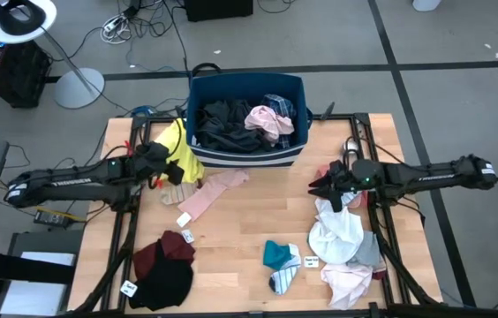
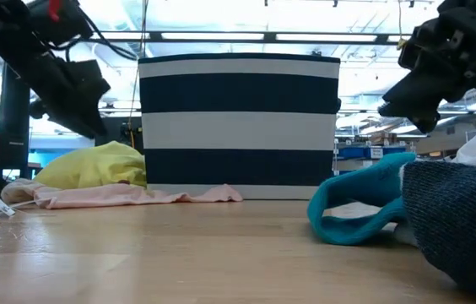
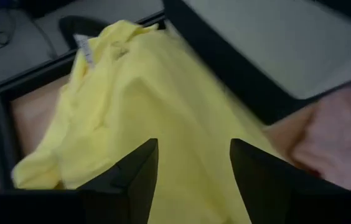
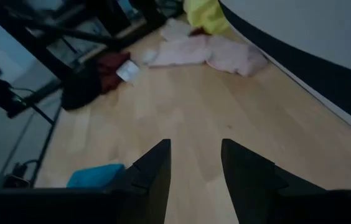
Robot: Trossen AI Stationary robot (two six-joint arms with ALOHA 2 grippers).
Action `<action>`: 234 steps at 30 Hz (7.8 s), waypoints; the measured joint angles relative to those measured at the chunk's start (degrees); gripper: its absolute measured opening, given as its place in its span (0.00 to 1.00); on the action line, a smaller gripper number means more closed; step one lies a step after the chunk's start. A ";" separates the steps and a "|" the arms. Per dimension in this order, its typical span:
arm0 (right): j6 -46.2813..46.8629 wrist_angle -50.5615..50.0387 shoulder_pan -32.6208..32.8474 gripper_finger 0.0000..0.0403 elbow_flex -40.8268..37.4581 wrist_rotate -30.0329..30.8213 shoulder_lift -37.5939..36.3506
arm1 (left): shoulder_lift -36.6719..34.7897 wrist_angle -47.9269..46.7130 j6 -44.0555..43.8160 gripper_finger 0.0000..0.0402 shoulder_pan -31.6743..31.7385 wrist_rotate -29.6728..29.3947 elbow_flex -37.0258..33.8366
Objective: Sort clothes
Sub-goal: Put the yellow polo shirt into the blue laundry bin, then put the light brown patterned sock into the blue laundry bin
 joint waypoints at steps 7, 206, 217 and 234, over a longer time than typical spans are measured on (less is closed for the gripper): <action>0.17 2.64 3.82 0.35 -0.70 3.61 0.01 | 5.57 2.57 3.07 0.51 8.53 4.92 -0.33; -5.94 14.81 7.73 0.29 -0.70 10.47 20.02 | 39.65 -50.36 -6.37 0.35 -21.39 -4.96 73.33; -5.77 15.18 7.73 0.29 -0.70 10.27 20.02 | 34.16 -38.43 -23.18 0.35 -27.49 -0.79 40.50; -6.09 15.63 7.73 0.29 -0.70 10.07 20.02 | 24.92 -4.67 -21.95 0.27 -17.99 12.45 4.29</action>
